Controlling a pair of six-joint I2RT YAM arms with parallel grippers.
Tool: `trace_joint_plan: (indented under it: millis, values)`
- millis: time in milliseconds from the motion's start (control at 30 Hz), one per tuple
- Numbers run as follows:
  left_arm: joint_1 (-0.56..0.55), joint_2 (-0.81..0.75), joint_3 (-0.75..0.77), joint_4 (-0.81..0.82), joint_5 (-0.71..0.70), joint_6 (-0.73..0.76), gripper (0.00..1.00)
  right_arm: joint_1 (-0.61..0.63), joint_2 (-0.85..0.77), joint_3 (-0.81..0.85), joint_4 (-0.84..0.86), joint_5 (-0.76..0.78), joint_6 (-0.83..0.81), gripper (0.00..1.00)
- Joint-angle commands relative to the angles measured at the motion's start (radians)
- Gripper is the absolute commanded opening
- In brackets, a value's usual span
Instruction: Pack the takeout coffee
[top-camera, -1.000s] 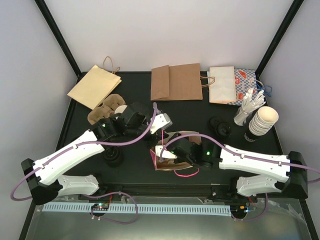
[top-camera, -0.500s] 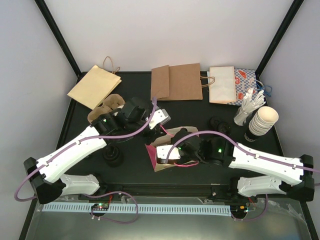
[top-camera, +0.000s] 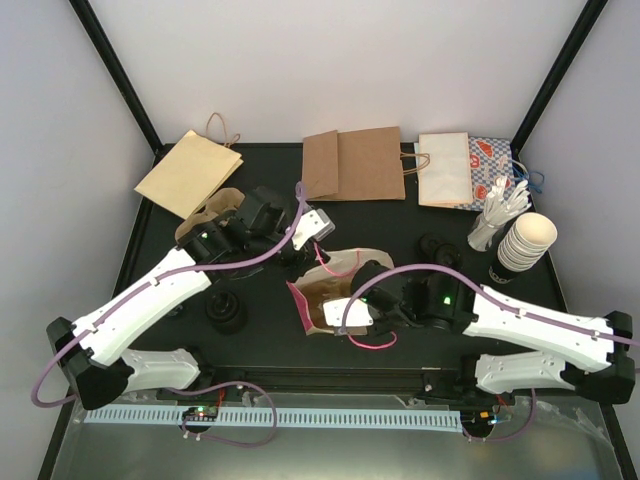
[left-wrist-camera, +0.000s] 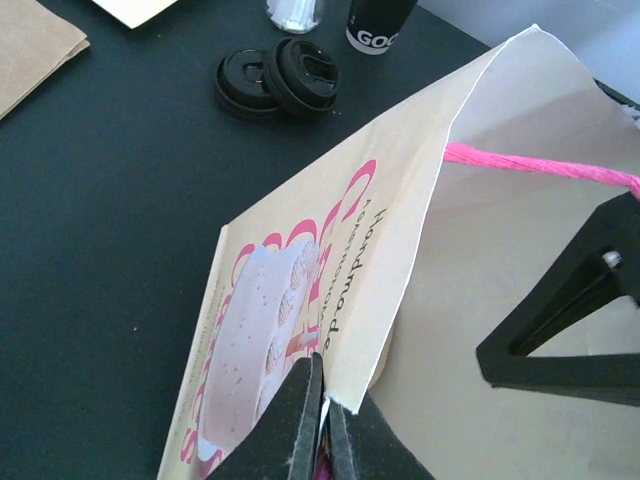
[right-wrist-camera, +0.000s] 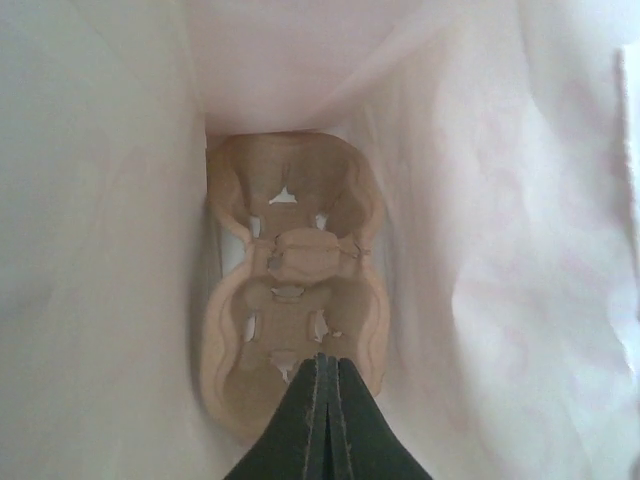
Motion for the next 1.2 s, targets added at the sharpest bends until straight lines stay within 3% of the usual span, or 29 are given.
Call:
trace_joint_plan:
  millis: [0,400,567,733,833,1000,1167]
  values:
    - [0.031,0.012,0.034,-0.002,0.054,-0.024,0.02,0.005,-0.073,-0.012,0.018,0.046,0.014,0.01]
    - [0.038,0.034,0.034,-0.023,0.079,-0.027,0.02,-0.002,-0.161,0.030,0.228,0.253,0.032,0.01]
    - [0.039,0.035,0.042,-0.001,0.050,-0.080,0.02,-0.064,-0.181,0.114,0.251,0.229,0.142,0.02]
    - [0.059,0.052,0.066,0.021,-0.009,-0.202,0.02,-0.165,-0.190,0.178,0.215,0.286,0.483,0.32]
    - [0.076,0.062,0.079,0.028,-0.021,-0.257,0.02,-0.259,-0.166,0.263,0.107,0.316,0.733,0.51]
    - [0.104,0.103,0.084,0.040,-0.005,-0.343,0.02,-0.357,-0.037,0.439,-0.189,0.231,0.945,0.66]
    - [0.129,0.105,0.069,0.061,0.007,-0.475,0.02,-0.398,0.037,0.508,-0.334,0.203,1.047,0.77]
